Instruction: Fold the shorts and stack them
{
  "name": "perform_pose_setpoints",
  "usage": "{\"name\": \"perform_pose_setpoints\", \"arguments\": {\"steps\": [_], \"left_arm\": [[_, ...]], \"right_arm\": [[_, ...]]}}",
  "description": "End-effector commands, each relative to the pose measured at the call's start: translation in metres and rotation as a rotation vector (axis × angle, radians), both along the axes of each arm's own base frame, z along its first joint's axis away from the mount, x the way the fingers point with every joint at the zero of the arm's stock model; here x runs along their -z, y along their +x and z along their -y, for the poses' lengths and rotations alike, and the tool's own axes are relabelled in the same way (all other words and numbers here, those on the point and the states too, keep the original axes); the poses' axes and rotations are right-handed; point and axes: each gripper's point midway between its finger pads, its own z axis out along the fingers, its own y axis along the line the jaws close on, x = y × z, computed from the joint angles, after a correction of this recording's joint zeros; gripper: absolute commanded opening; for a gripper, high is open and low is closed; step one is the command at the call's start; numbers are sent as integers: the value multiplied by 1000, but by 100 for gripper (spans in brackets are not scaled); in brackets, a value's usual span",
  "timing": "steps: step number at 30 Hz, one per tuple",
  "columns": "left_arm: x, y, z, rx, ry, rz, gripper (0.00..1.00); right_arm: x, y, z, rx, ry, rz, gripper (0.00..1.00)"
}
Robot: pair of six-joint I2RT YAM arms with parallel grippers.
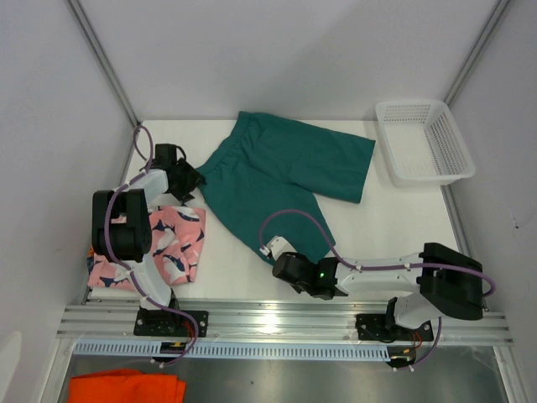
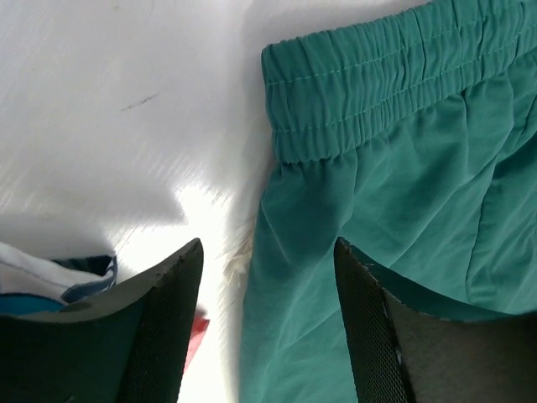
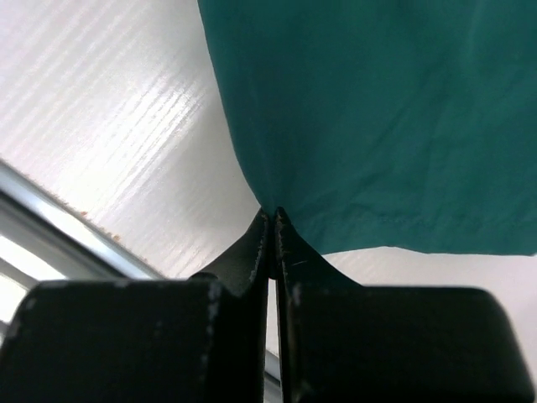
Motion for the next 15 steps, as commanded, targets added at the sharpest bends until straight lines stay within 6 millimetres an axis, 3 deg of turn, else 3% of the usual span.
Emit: {"name": "perform_pose_setpoints", "arguments": {"steps": [1,3,7,12,15], "left_arm": [[7,8,-2,-6,-16,24,65],[10,15,0,-9,-32,42,59],[16,22,2,-40,-62,41,59],[18,28,-1,-72,-65,63,67],[12,34,0,-71,-87,102,78]], "right_arm": [[-26,0,-4,15,93,28,0],[-27,-1,0,20,98,24,0],[-28,-4,4,33,113,10,0],[-30,-9,5,31,145,-6,0],[-31,-10,6,33,157,-9,0]]}}
